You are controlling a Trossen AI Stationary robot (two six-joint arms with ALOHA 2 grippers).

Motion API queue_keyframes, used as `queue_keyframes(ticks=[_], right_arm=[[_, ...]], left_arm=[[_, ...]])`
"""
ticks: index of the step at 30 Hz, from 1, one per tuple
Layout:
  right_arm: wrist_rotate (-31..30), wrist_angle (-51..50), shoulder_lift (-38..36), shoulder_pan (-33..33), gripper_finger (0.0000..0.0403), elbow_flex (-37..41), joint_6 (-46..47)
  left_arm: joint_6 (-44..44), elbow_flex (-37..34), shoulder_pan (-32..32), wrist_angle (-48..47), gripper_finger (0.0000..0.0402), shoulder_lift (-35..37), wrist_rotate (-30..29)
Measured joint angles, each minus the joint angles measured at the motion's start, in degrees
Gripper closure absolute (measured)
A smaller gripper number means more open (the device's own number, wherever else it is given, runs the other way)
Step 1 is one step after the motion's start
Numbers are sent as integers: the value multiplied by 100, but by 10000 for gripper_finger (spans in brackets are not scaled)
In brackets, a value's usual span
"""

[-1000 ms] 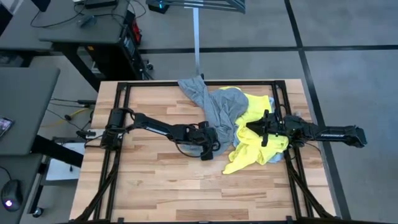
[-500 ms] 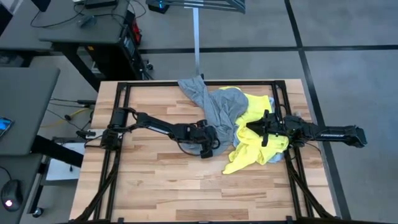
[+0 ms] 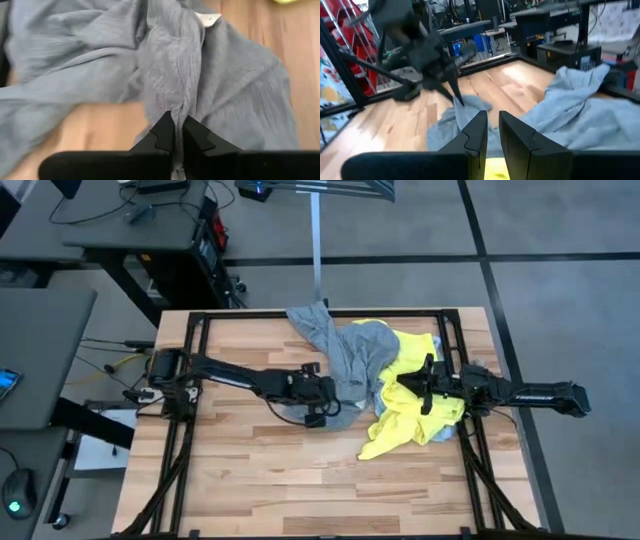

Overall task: Hang clothes
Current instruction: Hang the gray shirt on the black hanger

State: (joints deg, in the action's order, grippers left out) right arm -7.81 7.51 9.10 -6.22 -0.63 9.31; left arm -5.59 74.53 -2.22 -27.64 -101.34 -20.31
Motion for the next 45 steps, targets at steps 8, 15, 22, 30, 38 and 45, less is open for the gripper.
queue_keyframes(ticks=[8, 15, 22, 30, 38, 45], right_arm=[[-4, 960, 684, -539, 362, -37, -342], [-4, 1095, 2231, -1121, 362, -1116, -227], [0, -252, 4230, -1464, 362, -3790, -814], [-1, -1732, 5905, -2209, 362, -6797, -1130], [10, -2086, 6508, -2921, 362, -8407, -2028], [261, -2386, 7393, -3893, 342, -9526, -3176]], left_arm=[[-49, -769, 1233, -72, 401, 1488, 777], [957, -1372, 2524, 901, 401, 2021, 3015], [1882, -1209, 2808, 1703, 402, 2440, 4579], [2025, -1146, 3123, 1955, 402, 3113, 4754], [1848, -1146, 3564, 1882, 401, 3290, 4703], [2120, -1146, 3831, 1773, 401, 3285, 4256]])
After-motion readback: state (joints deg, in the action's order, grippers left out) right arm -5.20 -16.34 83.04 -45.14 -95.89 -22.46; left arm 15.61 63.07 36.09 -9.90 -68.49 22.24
